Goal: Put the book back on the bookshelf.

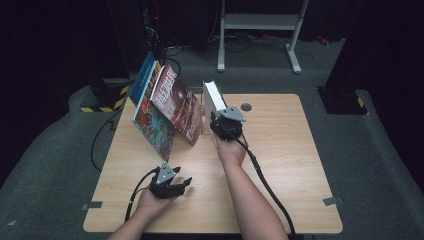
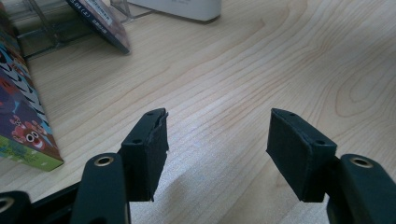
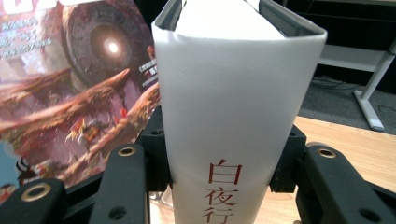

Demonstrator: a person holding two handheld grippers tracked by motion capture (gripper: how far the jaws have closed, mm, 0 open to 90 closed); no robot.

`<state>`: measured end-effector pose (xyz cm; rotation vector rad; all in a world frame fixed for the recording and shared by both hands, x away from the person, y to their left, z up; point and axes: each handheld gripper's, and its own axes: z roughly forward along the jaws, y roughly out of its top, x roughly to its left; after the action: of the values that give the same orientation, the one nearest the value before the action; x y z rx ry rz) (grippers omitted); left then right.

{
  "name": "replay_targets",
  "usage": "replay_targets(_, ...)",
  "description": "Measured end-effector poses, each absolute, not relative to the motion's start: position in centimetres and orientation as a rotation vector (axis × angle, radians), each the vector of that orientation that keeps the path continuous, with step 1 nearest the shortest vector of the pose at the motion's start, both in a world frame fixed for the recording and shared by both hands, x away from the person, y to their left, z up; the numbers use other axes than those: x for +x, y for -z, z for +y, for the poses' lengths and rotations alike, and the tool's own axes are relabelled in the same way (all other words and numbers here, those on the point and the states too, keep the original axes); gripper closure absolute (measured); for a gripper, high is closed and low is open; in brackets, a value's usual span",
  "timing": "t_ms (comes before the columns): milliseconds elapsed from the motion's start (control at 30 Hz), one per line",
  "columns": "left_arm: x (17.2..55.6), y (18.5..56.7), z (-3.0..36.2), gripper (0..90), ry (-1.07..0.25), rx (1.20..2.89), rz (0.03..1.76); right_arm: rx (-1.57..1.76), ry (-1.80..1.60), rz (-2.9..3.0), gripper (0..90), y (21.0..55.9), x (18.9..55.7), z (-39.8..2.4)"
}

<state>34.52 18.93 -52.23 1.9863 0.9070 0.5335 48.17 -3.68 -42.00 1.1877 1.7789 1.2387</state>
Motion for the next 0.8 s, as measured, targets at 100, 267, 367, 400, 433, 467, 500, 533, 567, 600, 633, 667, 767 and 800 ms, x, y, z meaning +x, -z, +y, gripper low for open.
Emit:
replay_targets(100,34.5,52.2,18.9,38.0,-0.529,1.988,0.91,1.182,-1.231,1.788,51.6,42.0,48.0,-3.6)
replay_targets(267,34.5,52.2,18.9,38.0,-0.534,1.992,0.909,1.21,-1.259,1.812,47.8,41.7,48.0,-4.1)
replay_targets(367,34.5,52.2,18.9,38.0,-0.532,1.991,0.913,1.22,-1.284,1.823,44.1,41.4,48.0,-4.3)
replay_targets(400,34.5,52.2,18.9,38.0,-0.531,1.991,0.913,1.22,-1.294,1.818,42.3,41.2,47.9,-4.4)
replay_targets(433,34.5,52.2,18.9,38.0,-0.531,1.993,0.912,1.211,-1.297,1.819,40.7,41.0,47.8,-4.5)
replay_targets(467,34.5,52.3,18.9,37.9,-0.534,1.991,0.911,1.207,-1.307,1.812,39.3,40.5,47.7,-4.7)
replay_targets(500,34.5,52.3,18.9,37.9,-0.534,1.991,0.911,1.207,-1.307,1.812,39.3,40.5,47.7,-4.7)
replay_targets(533,34.5,52.3,18.8,37.9,-0.535,1.992,0.91,1.21,-1.316,1.808,38.4,40.2,47.7,-4.8)
replay_targets(567,34.5,52.2,18.9,37.9,-0.541,1.996,0.904,1.21,-1.317,1.809,38.0,39.9,47.7,-4.9)
replay_targets(600,34.5,52.2,18.9,37.9,-0.539,1.996,0.904,1.204,-1.31,1.811,38.1,39.6,47.7,-4.8)
replay_targets(633,34.5,52.2,18.9,37.9,-0.539,1.996,0.904,1.204,-1.31,1.811,38.1,39.6,47.7,-4.8)
replay_targets(667,34.5,52.2,18.9,37.9,-0.546,1.999,0.9,1.204,-1.311,1.812,38.7,39.4,47.7,-4.8)
replay_targets(767,34.5,52.2,18.9,37.9,-0.542,2.0,0.898,1.208,-1.315,1.809,46.5,39.0,47.9,-4.5)
replay_targets(800,34.5,52.2,18.9,37.9,-0.537,1.998,0.9,1.208,-1.315,1.809,46.5,39.0,47.9,-4.5)
